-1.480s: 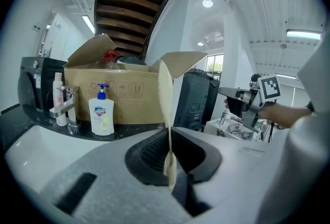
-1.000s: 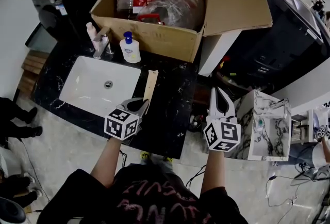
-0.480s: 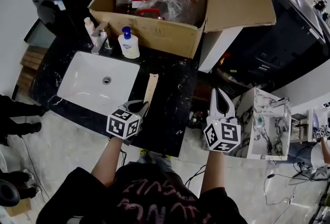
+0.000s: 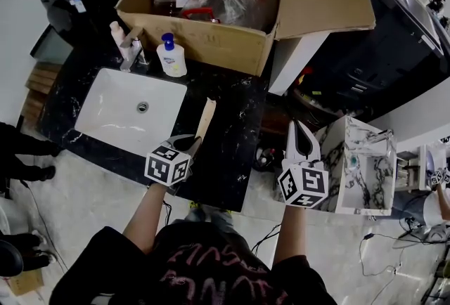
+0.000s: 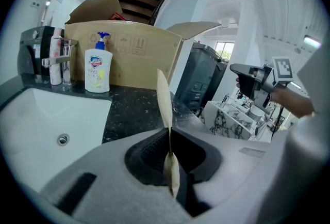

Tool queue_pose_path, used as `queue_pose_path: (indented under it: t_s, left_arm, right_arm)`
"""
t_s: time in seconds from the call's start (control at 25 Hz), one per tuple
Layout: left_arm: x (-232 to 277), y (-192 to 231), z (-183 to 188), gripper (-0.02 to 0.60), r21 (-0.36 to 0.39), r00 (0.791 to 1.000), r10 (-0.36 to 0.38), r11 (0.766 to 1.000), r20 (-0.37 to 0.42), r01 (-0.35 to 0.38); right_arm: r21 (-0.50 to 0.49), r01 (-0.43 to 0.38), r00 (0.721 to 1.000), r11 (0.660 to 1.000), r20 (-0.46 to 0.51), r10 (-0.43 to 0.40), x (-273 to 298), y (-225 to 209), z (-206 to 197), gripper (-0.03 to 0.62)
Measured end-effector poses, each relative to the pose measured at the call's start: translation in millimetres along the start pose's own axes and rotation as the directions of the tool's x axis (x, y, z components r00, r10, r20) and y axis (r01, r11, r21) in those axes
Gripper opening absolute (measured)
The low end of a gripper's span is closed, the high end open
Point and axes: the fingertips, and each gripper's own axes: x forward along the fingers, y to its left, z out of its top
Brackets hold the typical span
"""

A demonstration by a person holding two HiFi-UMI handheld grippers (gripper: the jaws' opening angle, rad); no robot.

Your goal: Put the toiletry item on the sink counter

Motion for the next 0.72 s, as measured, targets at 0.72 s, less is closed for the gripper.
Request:
queue_pose_path:
  t_s: [0.72]
  left_arm:
    - [17.2, 10.9, -12.2, 0.029, 0.016, 0.997, 0.041, 0.999, -0.068, -0.040]
  right_arm:
    - [0.008, 0.004, 1.000, 1.000, -0.017, -0.004, 4.1, -11.6, -7.2, 0.012]
